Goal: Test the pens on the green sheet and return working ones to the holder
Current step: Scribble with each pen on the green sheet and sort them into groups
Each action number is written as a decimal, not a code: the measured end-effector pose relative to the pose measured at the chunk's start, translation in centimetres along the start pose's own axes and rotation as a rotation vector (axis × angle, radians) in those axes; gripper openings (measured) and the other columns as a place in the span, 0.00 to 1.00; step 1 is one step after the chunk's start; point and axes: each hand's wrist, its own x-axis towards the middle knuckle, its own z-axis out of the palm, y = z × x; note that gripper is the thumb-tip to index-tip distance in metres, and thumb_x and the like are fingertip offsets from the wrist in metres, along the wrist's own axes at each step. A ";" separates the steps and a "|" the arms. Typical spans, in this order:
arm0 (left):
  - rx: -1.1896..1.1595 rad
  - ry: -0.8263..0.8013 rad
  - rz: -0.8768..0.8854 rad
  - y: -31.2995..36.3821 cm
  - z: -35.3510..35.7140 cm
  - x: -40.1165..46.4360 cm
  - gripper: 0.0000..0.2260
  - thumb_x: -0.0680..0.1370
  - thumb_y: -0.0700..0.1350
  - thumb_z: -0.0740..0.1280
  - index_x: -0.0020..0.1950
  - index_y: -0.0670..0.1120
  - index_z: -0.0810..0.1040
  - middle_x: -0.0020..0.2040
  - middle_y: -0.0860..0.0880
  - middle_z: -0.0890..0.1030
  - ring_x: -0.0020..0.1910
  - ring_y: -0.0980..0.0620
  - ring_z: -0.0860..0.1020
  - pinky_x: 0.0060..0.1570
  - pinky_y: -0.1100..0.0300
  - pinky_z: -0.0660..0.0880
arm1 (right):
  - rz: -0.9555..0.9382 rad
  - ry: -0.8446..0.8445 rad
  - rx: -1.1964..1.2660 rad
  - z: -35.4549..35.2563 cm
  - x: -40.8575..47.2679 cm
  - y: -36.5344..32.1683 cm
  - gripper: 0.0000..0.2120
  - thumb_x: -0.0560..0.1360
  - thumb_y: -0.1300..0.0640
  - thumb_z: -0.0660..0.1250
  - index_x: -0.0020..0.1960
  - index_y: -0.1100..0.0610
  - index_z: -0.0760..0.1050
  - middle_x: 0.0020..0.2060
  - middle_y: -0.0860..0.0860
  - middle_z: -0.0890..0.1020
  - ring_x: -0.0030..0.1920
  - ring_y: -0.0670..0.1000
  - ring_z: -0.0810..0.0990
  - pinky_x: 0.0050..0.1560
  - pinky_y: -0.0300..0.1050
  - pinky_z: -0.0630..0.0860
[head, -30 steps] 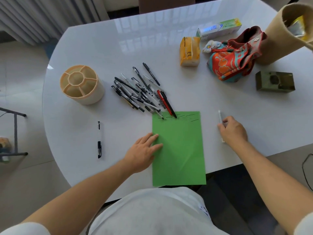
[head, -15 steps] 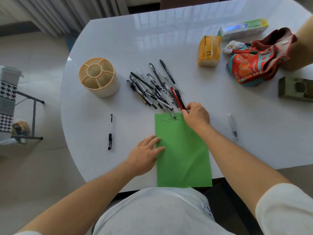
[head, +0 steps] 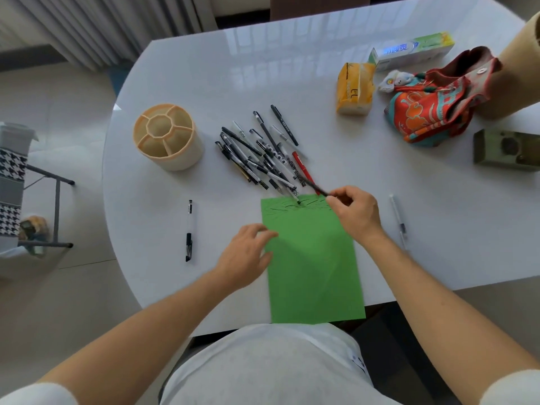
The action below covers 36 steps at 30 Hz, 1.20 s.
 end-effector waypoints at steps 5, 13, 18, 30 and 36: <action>-0.224 -0.060 -0.102 1.3 -2.2 3.0 0.23 0.81 0.53 0.64 0.75 0.53 0.65 0.62 0.53 0.75 0.47 0.59 0.79 0.53 0.59 0.76 | 0.065 -0.226 0.319 -0.3 -4.7 -0.3 0.05 0.74 0.64 0.76 0.45 0.55 0.85 0.36 0.50 0.86 0.35 0.46 0.82 0.38 0.40 0.81; -0.167 -0.223 0.010 2.6 -2.4 2.9 0.09 0.83 0.47 0.62 0.50 0.45 0.80 0.38 0.53 0.80 0.35 0.52 0.78 0.40 0.53 0.76 | 0.224 -0.349 0.692 3.7 -7.4 -0.7 0.06 0.78 0.63 0.71 0.45 0.56 0.85 0.36 0.57 0.85 0.33 0.53 0.81 0.39 0.47 0.83; -0.081 -0.136 -0.039 2.3 -2.3 2.5 0.11 0.83 0.47 0.61 0.44 0.45 0.76 0.36 0.48 0.80 0.35 0.46 0.76 0.37 0.51 0.73 | 0.193 -0.274 0.610 6.1 -7.3 -1.8 0.09 0.79 0.60 0.69 0.42 0.60 0.83 0.33 0.57 0.84 0.28 0.53 0.79 0.31 0.46 0.79; 0.010 -0.026 0.067 -1.8 -1.3 1.3 0.10 0.82 0.50 0.64 0.56 0.47 0.81 0.63 0.50 0.81 0.64 0.48 0.77 0.60 0.52 0.75 | 0.159 -0.084 0.295 6.5 -2.9 0.2 0.07 0.78 0.56 0.69 0.44 0.48 0.83 0.37 0.49 0.87 0.40 0.52 0.86 0.45 0.49 0.83; 0.032 -0.144 0.114 -1.1 0.4 1.7 0.12 0.82 0.48 0.63 0.58 0.44 0.81 0.70 0.47 0.75 0.73 0.48 0.69 0.72 0.54 0.65 | -0.055 -0.086 0.046 7.6 -3.4 -0.1 0.06 0.78 0.54 0.70 0.52 0.49 0.85 0.42 0.42 0.85 0.43 0.41 0.83 0.47 0.36 0.79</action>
